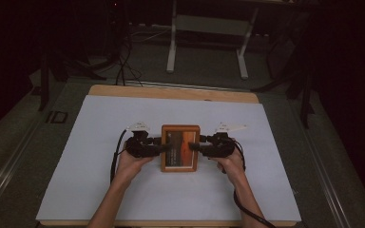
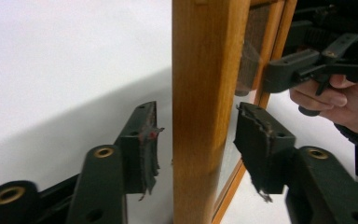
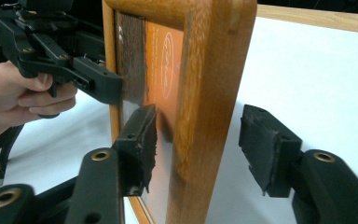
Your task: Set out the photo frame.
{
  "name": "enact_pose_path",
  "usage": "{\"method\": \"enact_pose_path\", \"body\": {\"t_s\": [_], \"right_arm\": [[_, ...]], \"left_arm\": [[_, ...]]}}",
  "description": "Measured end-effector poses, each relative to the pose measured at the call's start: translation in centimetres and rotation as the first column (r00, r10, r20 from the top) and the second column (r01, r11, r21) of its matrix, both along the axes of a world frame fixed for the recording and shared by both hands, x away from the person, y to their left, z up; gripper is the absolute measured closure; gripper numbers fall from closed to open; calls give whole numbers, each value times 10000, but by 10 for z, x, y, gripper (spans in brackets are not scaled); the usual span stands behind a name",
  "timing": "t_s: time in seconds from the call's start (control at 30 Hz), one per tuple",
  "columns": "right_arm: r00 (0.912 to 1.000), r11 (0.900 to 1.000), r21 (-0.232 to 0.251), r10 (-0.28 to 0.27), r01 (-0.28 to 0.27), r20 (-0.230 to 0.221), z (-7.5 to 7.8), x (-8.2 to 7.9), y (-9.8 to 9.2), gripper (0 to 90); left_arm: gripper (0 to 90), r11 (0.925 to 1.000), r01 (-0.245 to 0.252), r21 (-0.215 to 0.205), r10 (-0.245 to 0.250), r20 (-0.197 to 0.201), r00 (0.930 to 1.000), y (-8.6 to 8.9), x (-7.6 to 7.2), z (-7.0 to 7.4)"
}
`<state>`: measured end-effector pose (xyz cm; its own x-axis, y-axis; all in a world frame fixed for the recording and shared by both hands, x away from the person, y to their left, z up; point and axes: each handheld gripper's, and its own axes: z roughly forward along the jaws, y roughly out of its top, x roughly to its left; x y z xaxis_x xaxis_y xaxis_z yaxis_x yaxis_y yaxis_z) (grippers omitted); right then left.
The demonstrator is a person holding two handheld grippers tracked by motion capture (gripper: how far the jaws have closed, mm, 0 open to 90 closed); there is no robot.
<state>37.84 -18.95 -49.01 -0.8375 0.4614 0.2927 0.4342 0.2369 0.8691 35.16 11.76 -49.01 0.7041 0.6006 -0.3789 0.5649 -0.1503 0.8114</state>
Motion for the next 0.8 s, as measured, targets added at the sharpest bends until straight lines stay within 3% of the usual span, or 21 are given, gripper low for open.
{"method": "enact_pose_path", "body": {"t_s": [0.23, 0.53, 0.7, 0.8], "right_arm": [[10000, 9998, -178, 95, -95, 0, 2, -4, -5, 415], [9995, 9973, -700, -189, 206, 261, 14, -12, -19, 387], [9984, 9945, -925, -461, 490, 332, 17, -17, -30, 378], [9955, 9849, -1486, -826, 886, 457, 16, -23, -41, 368]], "left_arm": [[431, 9999, -105, -124, 104, -21, 9999, 5, 0, 2], [423, 9983, -473, -336, 486, 380, 9981, 19, -6, 16], [411, 9966, -788, -251, 804, 699, 9943, 25, -10, 25], [411, 9921, -1228, 269, 1191, 1112, 9866, 31, -15, 29]]}}
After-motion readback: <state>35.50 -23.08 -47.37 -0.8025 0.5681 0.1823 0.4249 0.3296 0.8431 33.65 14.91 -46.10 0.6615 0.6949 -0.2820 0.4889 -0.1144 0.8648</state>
